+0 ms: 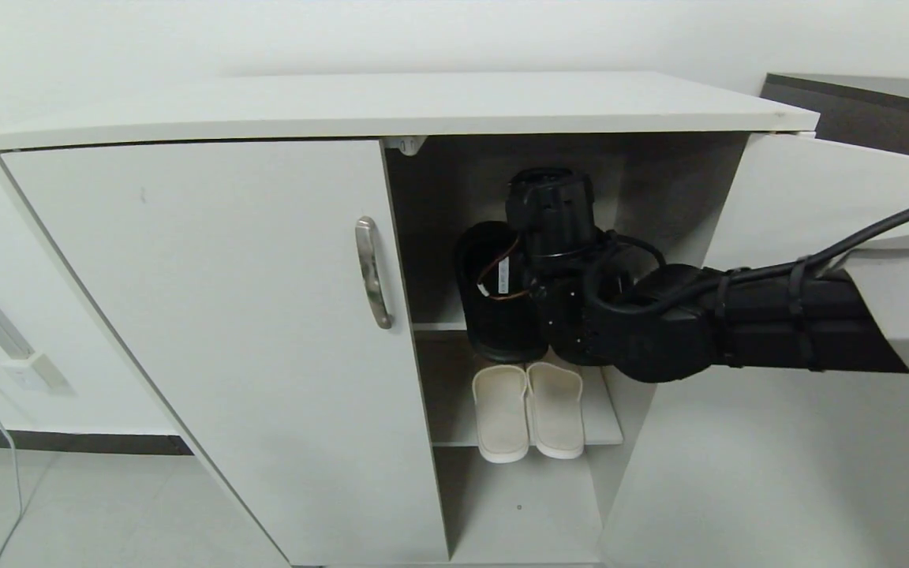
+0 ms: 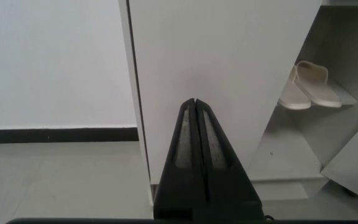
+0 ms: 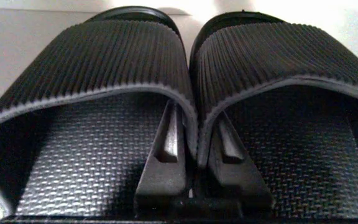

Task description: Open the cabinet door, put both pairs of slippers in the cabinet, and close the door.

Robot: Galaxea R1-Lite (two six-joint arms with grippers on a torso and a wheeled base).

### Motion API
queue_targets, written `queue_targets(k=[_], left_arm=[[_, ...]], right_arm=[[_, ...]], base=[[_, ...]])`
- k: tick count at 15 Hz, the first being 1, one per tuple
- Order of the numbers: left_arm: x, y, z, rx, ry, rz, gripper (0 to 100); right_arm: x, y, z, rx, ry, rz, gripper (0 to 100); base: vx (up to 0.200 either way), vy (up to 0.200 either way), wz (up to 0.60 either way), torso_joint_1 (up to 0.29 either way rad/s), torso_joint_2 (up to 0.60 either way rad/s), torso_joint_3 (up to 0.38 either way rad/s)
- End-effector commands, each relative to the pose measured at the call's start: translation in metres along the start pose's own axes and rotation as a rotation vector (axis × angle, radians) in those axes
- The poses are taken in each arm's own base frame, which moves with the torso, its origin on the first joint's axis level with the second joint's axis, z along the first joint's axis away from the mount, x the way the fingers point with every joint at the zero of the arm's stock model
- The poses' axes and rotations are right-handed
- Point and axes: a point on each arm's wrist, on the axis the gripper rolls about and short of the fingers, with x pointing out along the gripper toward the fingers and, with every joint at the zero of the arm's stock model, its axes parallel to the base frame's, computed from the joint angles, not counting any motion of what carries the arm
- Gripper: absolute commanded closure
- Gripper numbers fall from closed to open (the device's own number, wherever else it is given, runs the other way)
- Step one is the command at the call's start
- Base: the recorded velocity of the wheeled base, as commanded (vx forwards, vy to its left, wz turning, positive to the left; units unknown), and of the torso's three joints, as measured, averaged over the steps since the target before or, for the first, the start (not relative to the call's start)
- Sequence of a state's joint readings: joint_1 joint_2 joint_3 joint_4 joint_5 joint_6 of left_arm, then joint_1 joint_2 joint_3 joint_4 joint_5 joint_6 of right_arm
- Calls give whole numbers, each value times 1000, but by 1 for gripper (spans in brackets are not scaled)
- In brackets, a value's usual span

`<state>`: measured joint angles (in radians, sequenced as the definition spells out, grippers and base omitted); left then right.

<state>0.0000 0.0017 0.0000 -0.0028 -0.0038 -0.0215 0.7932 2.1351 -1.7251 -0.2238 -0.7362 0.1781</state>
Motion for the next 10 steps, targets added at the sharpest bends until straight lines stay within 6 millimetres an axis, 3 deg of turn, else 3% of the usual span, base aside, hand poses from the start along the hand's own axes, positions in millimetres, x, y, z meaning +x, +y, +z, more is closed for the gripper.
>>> queue_targets(k=[1, 5, 10], left_arm=[[0, 0, 0, 0, 0, 1, 100], [0, 0, 0, -2, -1, 10, 100], [0, 0, 0, -2, -1, 18, 100]], right_arm=[[28, 2, -5, 0, 8, -10, 100], [50, -1, 0, 12, 1, -20, 100], [54, -3, -2, 9, 3, -24, 100]], base=[[0, 0, 0, 0, 0, 0], [0, 0, 0, 0, 0, 0], [0, 0, 0, 0, 0, 0]])
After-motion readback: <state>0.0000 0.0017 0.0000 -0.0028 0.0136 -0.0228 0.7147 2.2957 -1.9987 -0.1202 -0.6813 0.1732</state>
